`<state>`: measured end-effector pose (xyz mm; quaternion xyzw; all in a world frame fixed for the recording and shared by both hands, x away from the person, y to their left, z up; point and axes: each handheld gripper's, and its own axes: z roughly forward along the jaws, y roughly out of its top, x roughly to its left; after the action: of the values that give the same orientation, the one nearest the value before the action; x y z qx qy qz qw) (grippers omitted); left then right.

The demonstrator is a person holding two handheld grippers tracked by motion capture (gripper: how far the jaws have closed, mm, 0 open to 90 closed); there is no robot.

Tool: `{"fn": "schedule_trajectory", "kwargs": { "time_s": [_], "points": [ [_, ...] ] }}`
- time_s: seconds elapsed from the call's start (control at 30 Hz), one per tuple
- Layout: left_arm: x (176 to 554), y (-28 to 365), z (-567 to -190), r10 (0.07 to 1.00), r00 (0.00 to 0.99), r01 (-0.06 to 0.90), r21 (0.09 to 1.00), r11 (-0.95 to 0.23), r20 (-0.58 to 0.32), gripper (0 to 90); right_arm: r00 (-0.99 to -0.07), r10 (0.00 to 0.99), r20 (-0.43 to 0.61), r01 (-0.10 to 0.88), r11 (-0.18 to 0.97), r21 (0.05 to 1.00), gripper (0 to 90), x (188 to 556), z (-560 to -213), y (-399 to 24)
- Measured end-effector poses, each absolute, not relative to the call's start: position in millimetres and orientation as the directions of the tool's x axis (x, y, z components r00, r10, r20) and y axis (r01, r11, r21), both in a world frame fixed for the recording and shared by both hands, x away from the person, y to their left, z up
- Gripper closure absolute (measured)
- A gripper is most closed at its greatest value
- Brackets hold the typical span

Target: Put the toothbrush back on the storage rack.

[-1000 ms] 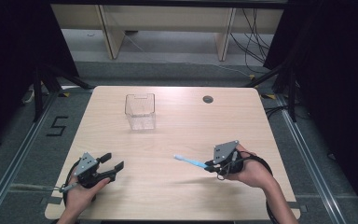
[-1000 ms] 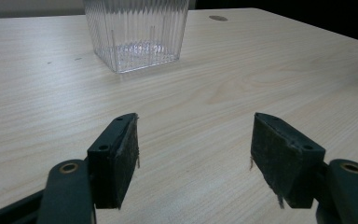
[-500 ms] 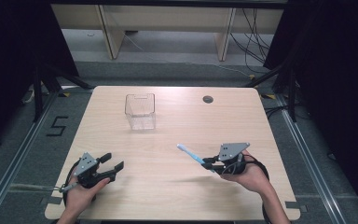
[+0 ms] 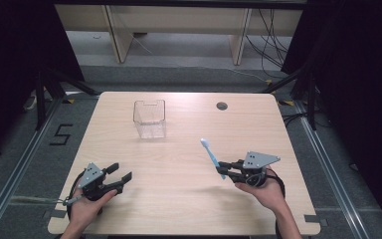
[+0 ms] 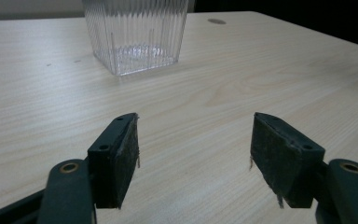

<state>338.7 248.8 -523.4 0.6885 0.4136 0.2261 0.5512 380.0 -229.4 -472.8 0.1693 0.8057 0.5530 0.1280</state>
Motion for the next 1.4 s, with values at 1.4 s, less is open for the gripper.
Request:
{"fn": "schedule_trajectory", "kwargs": {
  "time_s": [1.4],
  "points": [
    [370.3,164.0,-452.2,0.62,0.764,0.211,0.977,0.022,-0.179,36.3,-0.832,0.554,0.026,0.091,0.089,0.992,79.0,376.1,-472.0,-196.0]
  ]
}}
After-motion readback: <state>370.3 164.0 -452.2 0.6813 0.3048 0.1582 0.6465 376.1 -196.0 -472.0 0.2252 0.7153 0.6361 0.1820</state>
